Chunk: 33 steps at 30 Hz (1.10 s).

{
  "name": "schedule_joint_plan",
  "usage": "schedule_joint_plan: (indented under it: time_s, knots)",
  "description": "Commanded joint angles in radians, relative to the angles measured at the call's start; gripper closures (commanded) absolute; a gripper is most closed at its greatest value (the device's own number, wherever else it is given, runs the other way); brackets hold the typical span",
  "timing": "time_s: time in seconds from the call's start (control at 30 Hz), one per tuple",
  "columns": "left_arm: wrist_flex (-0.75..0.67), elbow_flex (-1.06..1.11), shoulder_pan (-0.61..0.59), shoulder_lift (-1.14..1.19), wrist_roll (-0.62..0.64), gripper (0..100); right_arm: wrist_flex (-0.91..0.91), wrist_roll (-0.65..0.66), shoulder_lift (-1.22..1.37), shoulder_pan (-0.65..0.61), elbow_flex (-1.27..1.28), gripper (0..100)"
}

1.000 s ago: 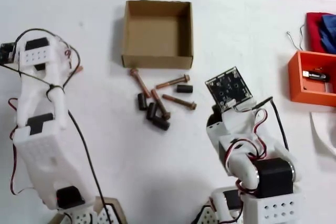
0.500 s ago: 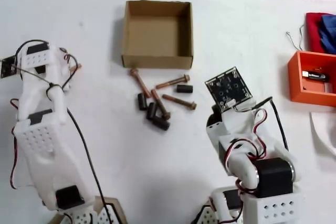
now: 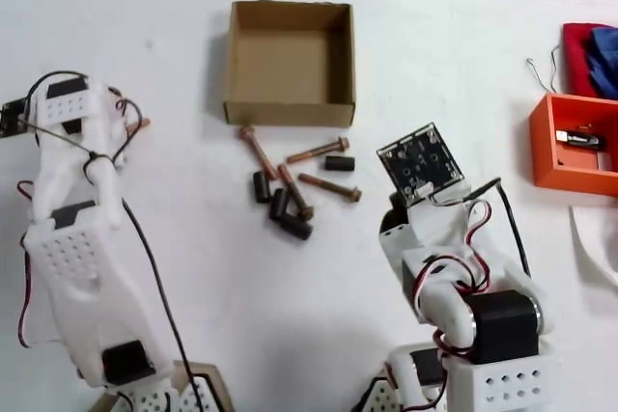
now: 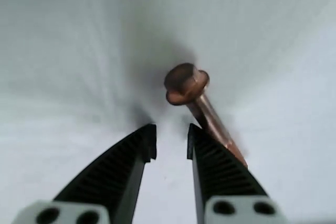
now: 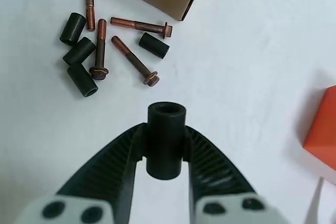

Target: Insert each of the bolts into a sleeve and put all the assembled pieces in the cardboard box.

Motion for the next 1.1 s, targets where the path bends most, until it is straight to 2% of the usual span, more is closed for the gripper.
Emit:
schedule_joint_plan:
  time_s: [0.0, 0.23, 0.4, 0.63, 0.9, 0.97, 1.03, 1.07]
  knots:
    - [-0.005, -0.035, -0.025, -0.11, 0.008, 87, -0.004, -0.003, -0.013, 0.005, -0.005, 97.8]
    - [-0.092, -0.027, -0.028, -0.107, 0.02, 87, -0.004, -0.003, -0.018, 0.005, -0.005, 97.8]
    - [-0.114, -0.033, -0.031, -0.071, 0.08, 87, -0.004, -0.003, -0.019, 0.005, -0.005, 97.8]
    - [-0.115, -0.036, -0.041, 0.038, 0.081, 87, -0.002, -0.003, -0.019, 0.005, -0.005, 97.8]
    - [-0.201, -0.036, -0.081, 0.115, 0.081, 88, -0.002, -0.003, -0.019, 0.005, -0.005, 97.8]
    - [-0.195, -0.036, -0.077, 0.126, 0.074, 90, -0.002, -0.003, -0.019, 0.005, -0.005, 97.8]
    - [-0.19, -0.031, -0.075, 0.126, 0.069, 99, -0.002, -0.003, -0.019, 0.005, -0.005, 97.8]
    - [-0.19, -0.03, -0.075, 0.123, 0.049, 97, -0.002, -0.003, -0.019, 0.005, -0.005, 97.8]
